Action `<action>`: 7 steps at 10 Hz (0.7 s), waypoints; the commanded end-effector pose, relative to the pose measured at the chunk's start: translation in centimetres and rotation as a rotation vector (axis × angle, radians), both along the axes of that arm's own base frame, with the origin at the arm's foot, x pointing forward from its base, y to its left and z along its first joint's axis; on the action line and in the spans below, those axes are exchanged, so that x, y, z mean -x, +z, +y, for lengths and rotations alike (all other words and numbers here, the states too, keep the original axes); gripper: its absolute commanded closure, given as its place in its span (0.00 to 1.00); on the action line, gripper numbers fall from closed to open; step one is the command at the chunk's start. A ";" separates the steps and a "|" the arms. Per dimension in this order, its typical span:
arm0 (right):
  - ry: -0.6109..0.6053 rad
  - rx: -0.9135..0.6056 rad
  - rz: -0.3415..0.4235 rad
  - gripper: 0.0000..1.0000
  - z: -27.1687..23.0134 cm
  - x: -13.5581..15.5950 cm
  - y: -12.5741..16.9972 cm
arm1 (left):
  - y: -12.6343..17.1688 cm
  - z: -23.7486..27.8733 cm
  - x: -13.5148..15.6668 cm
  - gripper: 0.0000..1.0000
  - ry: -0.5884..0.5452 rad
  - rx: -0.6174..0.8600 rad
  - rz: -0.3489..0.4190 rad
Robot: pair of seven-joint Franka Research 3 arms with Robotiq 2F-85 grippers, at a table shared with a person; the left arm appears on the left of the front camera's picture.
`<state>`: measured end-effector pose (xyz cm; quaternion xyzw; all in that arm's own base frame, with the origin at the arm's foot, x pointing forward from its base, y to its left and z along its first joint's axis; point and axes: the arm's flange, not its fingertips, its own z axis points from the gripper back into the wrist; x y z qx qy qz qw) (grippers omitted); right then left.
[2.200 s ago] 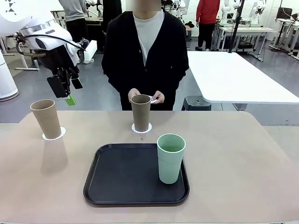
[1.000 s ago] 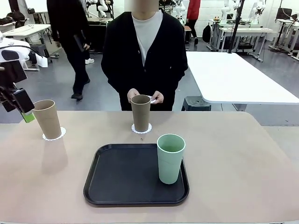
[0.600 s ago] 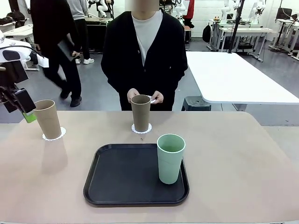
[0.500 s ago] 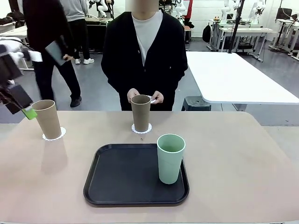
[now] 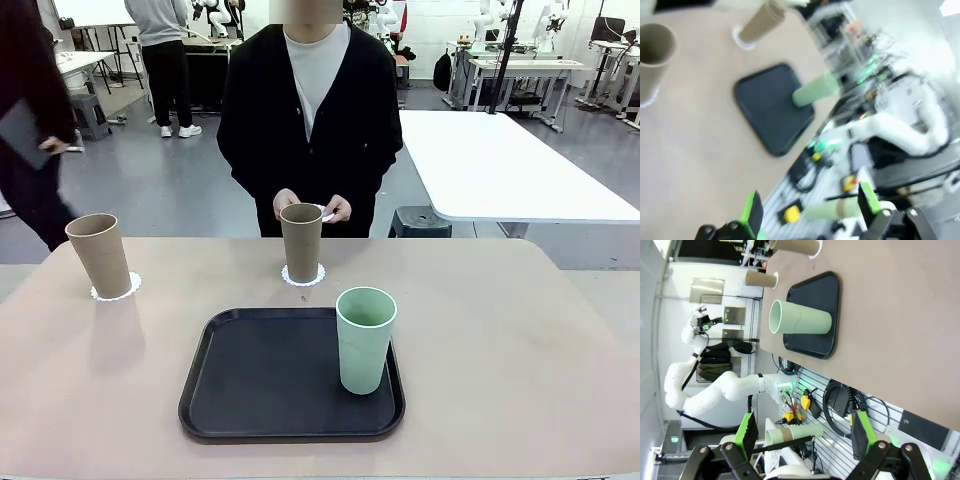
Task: Place coasters on the table and set cups on them.
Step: Take one Reusable plastic cup from the Flat Tray and place it on a coaster set by the human.
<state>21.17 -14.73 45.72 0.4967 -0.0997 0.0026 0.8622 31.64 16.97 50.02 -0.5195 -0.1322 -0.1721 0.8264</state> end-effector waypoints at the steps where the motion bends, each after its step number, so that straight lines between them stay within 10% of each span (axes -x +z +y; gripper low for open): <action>1: 0.003 -0.021 -0.023 0.00 0.1 -0.1 -0.1 | -0.1 4.1 -1.4 0.00 0.133 0.216 0.072; 7: 0.003 -0.021 -0.023 0.00 0.1 -0.1 -0.1 | -1.3 7.3 -2.2 0.00 0.277 0.144 0.187</action>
